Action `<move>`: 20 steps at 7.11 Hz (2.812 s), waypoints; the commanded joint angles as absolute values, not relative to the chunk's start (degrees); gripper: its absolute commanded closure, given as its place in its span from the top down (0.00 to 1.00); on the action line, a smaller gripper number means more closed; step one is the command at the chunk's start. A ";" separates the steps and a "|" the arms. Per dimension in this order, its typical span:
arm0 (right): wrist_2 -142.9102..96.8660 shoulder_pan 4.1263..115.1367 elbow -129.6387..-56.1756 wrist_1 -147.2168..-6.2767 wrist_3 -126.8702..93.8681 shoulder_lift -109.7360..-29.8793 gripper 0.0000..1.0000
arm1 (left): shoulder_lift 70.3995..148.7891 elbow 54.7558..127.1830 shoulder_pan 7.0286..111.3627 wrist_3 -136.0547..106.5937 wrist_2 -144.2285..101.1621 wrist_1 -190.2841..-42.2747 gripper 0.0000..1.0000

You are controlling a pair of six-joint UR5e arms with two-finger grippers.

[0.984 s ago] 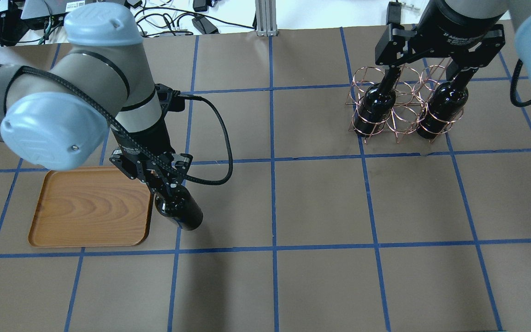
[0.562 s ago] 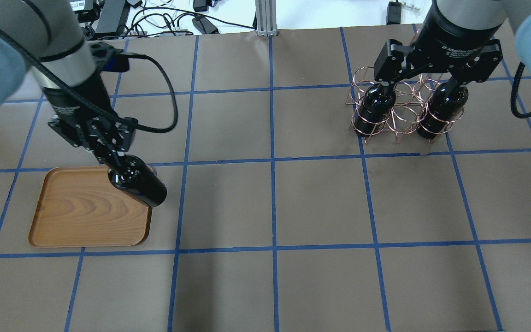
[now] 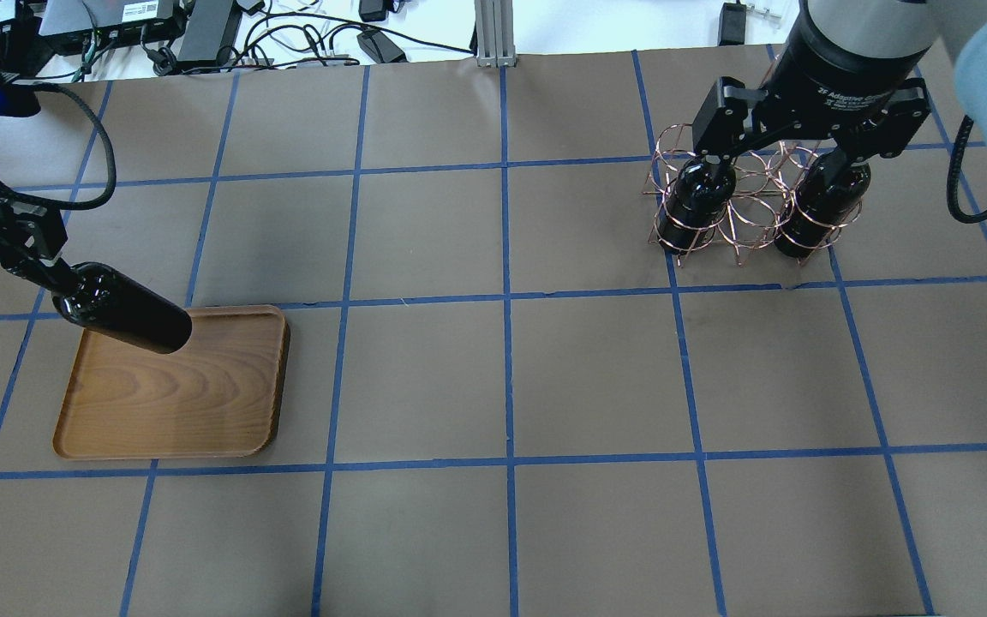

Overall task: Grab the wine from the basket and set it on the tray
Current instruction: 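Lift the bottle with the left gripper and tilt it over the tray, then lay the bottle down on the tray and open the left gripper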

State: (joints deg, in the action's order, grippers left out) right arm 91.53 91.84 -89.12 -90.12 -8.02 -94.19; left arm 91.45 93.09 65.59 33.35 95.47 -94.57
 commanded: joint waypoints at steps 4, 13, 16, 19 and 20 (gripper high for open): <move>88.85 91.85 -89.12 -90.44 -8.35 -94.13 1.00 | 94.74 96.07 64.34 34.63 99.90 -92.90 0.00; 91.05 91.93 -89.12 -90.18 -7.47 -94.13 1.00 | 96.15 96.07 64.86 33.92 99.40 -93.51 0.89; 91.05 91.93 -89.12 -90.35 -7.47 -94.13 1.00 | 92.84 94.84 66.78 32.36 98.71 -94.74 1.00; 91.05 91.93 -89.12 -90.35 -7.47 -94.13 1.00 | 88.07 89.83 69.94 24.66 94.25 -100.46 1.00; 91.05 91.93 -89.12 -90.26 -7.47 -94.13 1.00 | 87.11 89.65 72.48 20.78 94.74 -100.37 1.00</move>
State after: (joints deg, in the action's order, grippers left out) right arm 91.05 91.93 -89.12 -90.34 -7.47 -94.13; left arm 88.34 90.40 69.86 25.61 95.53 -99.95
